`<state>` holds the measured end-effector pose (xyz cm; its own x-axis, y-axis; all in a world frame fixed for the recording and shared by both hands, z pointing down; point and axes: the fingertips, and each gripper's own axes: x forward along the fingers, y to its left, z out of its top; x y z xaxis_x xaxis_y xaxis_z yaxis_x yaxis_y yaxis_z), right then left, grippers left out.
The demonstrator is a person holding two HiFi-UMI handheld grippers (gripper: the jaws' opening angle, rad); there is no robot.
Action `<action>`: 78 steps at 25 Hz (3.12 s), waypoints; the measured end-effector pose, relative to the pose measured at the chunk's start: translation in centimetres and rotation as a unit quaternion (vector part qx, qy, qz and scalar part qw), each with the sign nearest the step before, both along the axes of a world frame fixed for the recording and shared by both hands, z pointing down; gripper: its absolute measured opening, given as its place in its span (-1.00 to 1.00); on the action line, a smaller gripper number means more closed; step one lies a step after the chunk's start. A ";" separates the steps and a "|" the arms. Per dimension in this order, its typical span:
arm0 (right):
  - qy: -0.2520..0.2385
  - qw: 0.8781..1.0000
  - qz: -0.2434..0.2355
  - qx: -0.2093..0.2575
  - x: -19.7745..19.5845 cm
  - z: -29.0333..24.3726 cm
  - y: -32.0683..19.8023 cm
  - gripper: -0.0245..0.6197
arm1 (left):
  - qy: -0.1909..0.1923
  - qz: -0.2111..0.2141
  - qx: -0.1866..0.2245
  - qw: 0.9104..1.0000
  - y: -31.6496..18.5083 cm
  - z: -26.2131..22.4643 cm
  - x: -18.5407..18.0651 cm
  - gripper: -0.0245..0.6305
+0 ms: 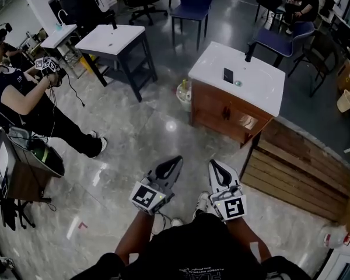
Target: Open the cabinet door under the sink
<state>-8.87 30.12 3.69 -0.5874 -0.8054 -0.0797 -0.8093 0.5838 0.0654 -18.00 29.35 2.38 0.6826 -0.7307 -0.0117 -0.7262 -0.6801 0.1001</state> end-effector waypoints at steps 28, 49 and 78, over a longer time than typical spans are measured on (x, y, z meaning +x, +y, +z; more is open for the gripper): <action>-0.033 0.999 0.018 -0.023 7.5 1.7 -15.3 -0.85 | -0.025 0.030 -0.040 0.998 -14.8 3.2 8.3 -0.85; -0.016 0.993 0.119 -0.013 5.3 0.7 -29.9 -0.85 | 0.030 0.101 -0.032 0.994 -31.0 2.0 6.4 -0.85; 0.000 0.974 0.188 -0.128 13.5 21.4 -38.9 -0.85 | -0.019 0.093 -0.108 0.990 -40.1 23.2 15.4 -0.85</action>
